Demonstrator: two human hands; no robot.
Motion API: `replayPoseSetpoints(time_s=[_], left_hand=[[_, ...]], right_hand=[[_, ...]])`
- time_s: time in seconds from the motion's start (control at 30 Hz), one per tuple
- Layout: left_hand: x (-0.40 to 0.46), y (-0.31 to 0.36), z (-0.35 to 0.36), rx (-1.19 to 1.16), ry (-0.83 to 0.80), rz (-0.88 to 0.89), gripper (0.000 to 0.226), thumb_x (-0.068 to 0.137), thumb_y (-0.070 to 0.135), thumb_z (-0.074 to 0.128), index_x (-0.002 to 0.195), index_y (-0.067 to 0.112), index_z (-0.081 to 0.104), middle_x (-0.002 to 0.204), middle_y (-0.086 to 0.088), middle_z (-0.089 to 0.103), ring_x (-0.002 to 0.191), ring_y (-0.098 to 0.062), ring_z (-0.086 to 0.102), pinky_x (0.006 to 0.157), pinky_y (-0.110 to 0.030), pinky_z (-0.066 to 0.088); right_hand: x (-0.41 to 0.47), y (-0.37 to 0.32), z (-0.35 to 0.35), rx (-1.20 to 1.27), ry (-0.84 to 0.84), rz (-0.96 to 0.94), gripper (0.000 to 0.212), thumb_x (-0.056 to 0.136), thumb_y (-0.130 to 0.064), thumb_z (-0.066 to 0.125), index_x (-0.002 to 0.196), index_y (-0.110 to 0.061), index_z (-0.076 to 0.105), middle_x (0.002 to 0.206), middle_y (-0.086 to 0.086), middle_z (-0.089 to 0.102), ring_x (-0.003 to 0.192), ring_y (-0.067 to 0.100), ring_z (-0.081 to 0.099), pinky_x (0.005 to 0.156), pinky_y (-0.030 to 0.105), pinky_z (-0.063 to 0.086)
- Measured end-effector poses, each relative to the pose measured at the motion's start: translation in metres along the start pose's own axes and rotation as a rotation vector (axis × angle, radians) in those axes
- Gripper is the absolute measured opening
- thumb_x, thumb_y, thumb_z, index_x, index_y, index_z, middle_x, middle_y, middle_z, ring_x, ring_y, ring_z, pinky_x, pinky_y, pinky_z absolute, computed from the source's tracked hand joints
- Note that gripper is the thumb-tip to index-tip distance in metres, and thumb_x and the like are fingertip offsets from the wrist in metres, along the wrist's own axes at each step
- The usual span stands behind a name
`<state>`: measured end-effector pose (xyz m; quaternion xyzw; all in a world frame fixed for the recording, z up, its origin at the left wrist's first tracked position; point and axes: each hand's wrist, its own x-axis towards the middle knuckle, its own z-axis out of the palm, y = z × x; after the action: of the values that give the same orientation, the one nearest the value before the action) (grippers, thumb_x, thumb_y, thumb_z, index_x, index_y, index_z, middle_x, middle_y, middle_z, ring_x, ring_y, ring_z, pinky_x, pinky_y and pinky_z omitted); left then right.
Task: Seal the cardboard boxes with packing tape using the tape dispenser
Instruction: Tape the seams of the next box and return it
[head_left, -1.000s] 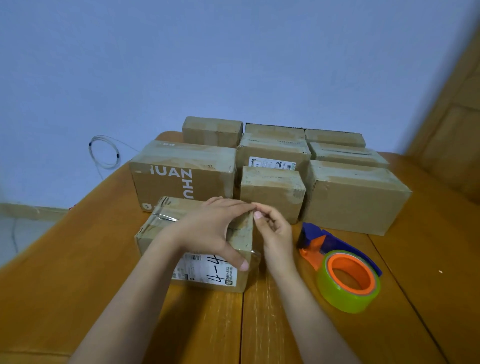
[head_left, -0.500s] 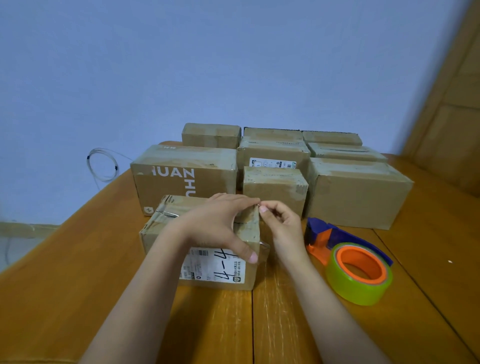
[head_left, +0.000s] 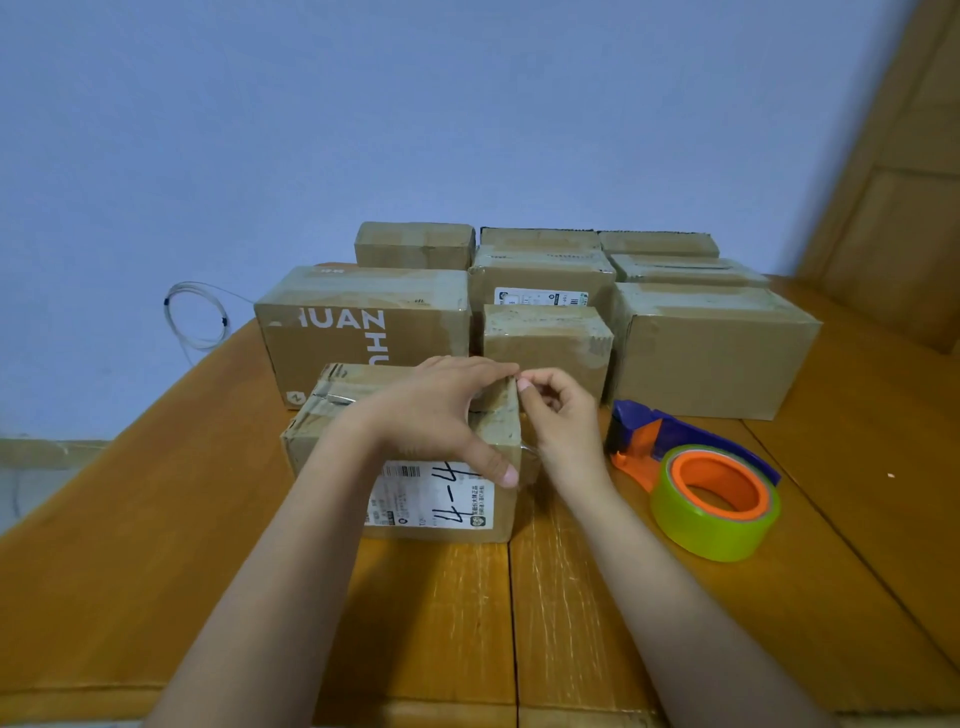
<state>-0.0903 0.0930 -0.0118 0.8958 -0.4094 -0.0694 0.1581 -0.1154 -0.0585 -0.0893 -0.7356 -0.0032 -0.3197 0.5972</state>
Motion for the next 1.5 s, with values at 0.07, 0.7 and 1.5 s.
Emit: replayPoseSetpoints(time_s=[0.07,0.7,1.5], left_hand=[[0.000,-0.001,0.000,-0.001,-0.005,-0.004,0.120,0.051,0.067,0.075,0.151,0.027,0.022,0.152,0.009,0.031,0.140,-0.014,0.023,0.115,-0.032,0.016],[-0.001,0.002,0.001,0.002,0.010,-0.015,0.123,0.045,0.070,0.069,0.151,0.027,0.024,0.153,0.006,0.032,0.140,-0.014,0.025,0.116,-0.034,0.018],[0.002,0.001,0.000,-0.064,0.006,-0.038,0.118,0.050,0.061,0.077,0.151,0.025,0.025,0.150,0.003,0.036,0.136,-0.017,0.031,0.115,-0.041,0.023]], right_hand=[[-0.001,0.002,0.000,-0.205,0.030,-0.112,0.010,0.093,-0.010,0.058,0.087,-0.016,0.064,0.084,-0.002,0.064,0.082,0.012,0.061,0.076,0.029,0.052],[-0.008,-0.003,-0.004,-0.388,0.116,-0.345,0.010,0.087,-0.002,0.064,0.091,-0.006,0.071,0.080,-0.001,0.061,0.071,-0.001,0.053,0.067,0.008,0.041],[-0.021,-0.019,-0.017,-0.012,-0.166,0.060,0.033,0.101,-0.017,0.043,0.095,-0.043,0.061,0.077,-0.029,0.064,0.085,-0.015,0.059,0.076,0.005,0.043]])
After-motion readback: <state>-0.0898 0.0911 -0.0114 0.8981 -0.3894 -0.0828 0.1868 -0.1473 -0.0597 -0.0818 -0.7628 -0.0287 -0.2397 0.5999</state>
